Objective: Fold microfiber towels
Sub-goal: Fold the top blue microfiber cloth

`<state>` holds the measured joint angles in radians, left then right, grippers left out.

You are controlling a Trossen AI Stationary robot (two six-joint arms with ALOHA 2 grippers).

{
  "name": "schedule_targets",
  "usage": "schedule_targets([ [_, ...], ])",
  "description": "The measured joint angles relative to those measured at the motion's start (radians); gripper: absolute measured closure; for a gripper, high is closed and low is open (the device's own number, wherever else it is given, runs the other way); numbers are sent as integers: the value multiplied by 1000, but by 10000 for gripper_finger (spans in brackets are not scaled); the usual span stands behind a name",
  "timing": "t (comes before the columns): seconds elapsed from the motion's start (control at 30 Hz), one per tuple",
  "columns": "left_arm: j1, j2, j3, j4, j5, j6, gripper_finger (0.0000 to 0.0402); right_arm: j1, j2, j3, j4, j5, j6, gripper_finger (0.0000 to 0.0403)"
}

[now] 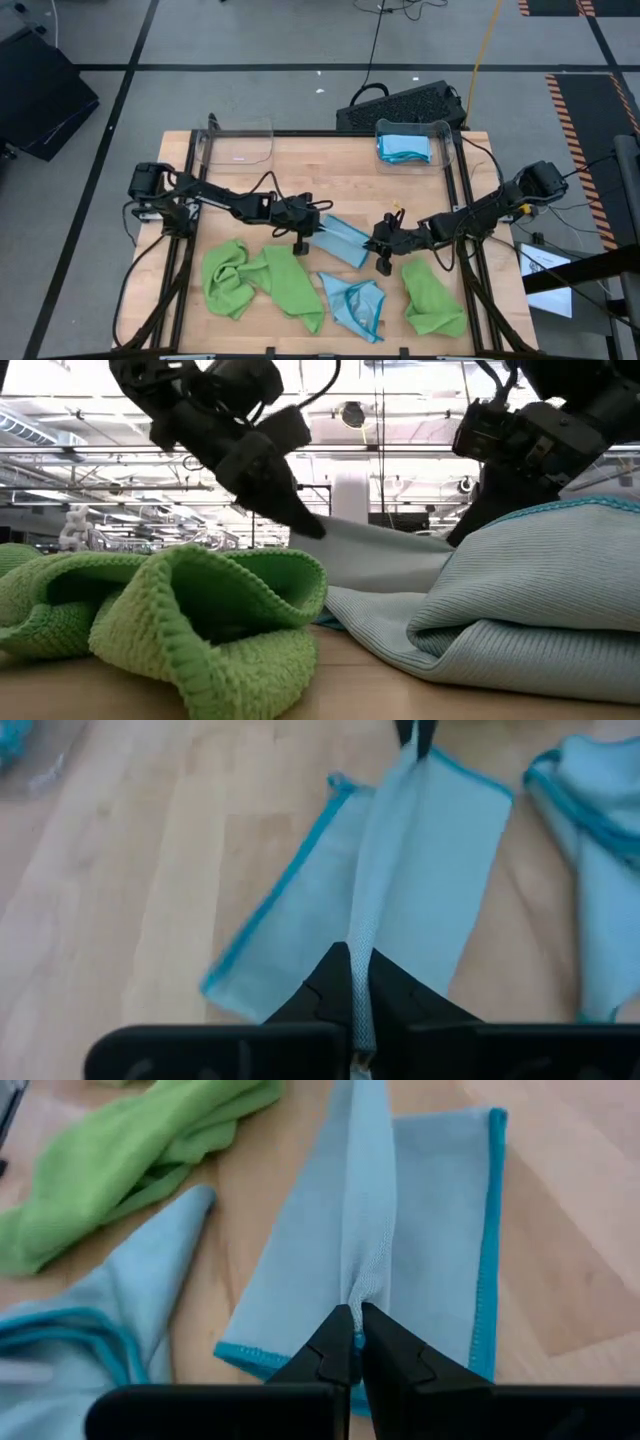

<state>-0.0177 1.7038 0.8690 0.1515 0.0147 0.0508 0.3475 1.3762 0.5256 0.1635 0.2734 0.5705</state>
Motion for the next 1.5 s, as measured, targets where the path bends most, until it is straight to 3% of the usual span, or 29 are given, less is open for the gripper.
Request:
schedule_targets([
  [0.3, 19, 56, -3, 104, -94, -8, 341, 3, 2, -8, -15, 9, 30, 376],
  [0.67, 19, 65, -1, 97, -151, -49, 256, -1, 1, -6, -54, 119, 80, 219],
  [0.83, 35, 65, -1, 74, -153, -62, 244, 10, 1, -6, -88, 119, 121, 178],
  [1.07, 7, 23, 0, 124, -102, -84, 243, 58, 1, -5, -61, 126, 67, 175],
  [1.2, -40, 30, 0, 230, -66, -36, 243, 85, 1, -5, -34, 221, -31, 186],
  [1.33, -56, 120, 1, 323, -41, -10, 243, 93, 1, -66, 178, 244, -123, 197],
  [1.5, -14, 224, -1, 373, -51, -56, 243, 93, 17, -192, 544, 173, -190, 215],
])
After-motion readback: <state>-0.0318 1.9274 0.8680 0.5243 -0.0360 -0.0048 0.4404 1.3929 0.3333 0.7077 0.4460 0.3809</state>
